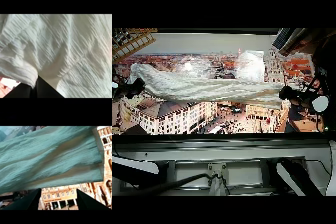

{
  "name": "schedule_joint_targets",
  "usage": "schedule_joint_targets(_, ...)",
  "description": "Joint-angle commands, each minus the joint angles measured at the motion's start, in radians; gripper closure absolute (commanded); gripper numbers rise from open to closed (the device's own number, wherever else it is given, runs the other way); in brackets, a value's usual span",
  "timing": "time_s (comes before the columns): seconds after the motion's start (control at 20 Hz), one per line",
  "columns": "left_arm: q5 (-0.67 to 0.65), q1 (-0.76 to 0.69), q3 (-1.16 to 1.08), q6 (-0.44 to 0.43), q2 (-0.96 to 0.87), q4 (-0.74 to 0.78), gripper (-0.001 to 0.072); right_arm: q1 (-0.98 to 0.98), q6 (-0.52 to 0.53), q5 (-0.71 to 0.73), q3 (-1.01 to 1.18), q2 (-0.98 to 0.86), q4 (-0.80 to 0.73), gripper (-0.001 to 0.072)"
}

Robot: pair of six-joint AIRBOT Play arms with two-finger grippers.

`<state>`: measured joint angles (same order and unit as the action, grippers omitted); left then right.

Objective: Fold the clothes and pants, and hang the long-sleeved shirts on hangers.

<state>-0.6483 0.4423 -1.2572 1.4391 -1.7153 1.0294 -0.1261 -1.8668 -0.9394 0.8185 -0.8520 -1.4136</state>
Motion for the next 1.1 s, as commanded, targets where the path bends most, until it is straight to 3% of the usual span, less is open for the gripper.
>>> schedule_joint_targets(0.0, 0.008, 0.004, -0.006, -0.008, 0.047, -0.013, 0.0691, 0.002, -0.187, 0.000, -0.099, 0.008, -0.008, 0.0212)
schedule_joint_targets(0.15, -0.001, 0.005, -0.006, -0.008, 0.099, -0.013, 0.0690, 0.002, -0.316, 0.220, -0.294, 0.007, 0.068, 0.0187)
schedule_joint_targets(0.3, -0.037, 0.004, -0.006, -0.008, 0.128, -0.013, 0.0690, 0.001, -0.321, 0.496, -0.405, -0.016, 0.129, 0.0147)
schedule_joint_targets(0.45, -0.125, 0.004, -0.005, -0.019, 0.140, -0.005, 0.0690, 0.001, -0.324, 0.559, -0.406, -0.126, 0.218, 0.0060)
schedule_joint_targets(0.55, -0.161, 0.004, -0.004, -0.019, 0.148, 0.020, 0.0692, 0.002, -0.312, 0.577, -0.406, -0.195, 0.293, 0.0061)
schedule_joint_targets(1.05, -0.187, 0.042, 0.109, 0.020, 0.250, 0.172, 0.0692, 0.002, -0.314, 0.772, -0.345, -0.370, 0.292, 0.0074)
